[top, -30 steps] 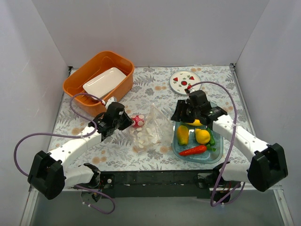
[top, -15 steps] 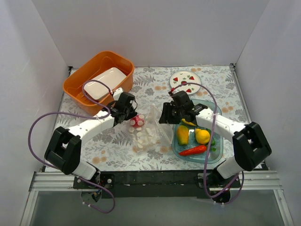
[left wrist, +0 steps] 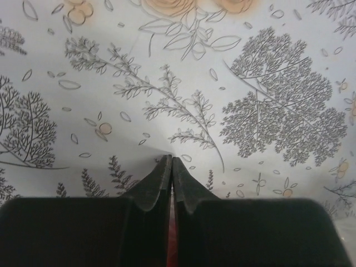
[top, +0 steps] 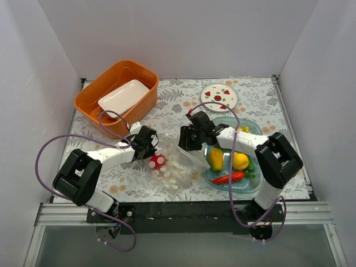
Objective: Open the zip-top bag and remove the fake food
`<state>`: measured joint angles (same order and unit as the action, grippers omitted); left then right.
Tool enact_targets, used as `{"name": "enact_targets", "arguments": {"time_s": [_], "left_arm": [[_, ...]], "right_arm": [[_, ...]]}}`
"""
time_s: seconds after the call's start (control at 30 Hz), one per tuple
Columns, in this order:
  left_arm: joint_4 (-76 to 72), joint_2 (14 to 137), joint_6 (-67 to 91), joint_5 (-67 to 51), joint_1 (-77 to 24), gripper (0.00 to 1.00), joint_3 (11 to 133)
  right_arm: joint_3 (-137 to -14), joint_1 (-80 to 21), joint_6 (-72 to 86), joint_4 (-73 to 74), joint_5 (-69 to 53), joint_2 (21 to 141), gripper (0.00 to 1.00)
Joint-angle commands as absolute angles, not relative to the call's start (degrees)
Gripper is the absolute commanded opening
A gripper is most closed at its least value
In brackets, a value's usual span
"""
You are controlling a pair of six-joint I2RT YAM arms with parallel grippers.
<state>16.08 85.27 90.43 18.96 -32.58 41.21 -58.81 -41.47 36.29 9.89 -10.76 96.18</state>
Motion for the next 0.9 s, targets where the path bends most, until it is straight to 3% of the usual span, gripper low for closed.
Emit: {"name": "enact_targets", "arguments": {"time_s": [0.0, 0.13, 0.23, 0.47, 0.63, 0.87], "left_arm": [[13.19, 81.13, 92.19, 18.2, -32.87, 0.0, 37.28], [15.18, 77.97, 90.8, 18.71, -32.96, 0.0, 36.91], [21.67, 70.86, 88.77, 22.48, -32.87, 0.19, 38.92], [34.09, 54.77, 89.03, 21.53, -33.13, 0.42, 39.55], [41.4, 48.97, 97.97, 19.61, -33.13, 0.43, 36.83], [34.55, 45.79, 112.05, 10.73, -33.05, 0.45, 28.92]], "right_arm": [[-62.58, -44.2, 36.65, 6.5, -11.86, 98.35, 0.58], [-61.27, -45.88, 36.91, 5.63, -11.08, 97.57, 0.59], [-60.47, -45.88, 36.39, 6.32, -8.97, 96.33, 0.58], [-57.75, -45.88, 36.74, 6.59, -9.4, 93.78, 0.5], [-56.78, -45.88, 36.73, 7.21, -9.14, 92.99, 0.49], [-53.62, -46.14, 38.23, 4.13, -10.37, 90.62, 0.49]]}}
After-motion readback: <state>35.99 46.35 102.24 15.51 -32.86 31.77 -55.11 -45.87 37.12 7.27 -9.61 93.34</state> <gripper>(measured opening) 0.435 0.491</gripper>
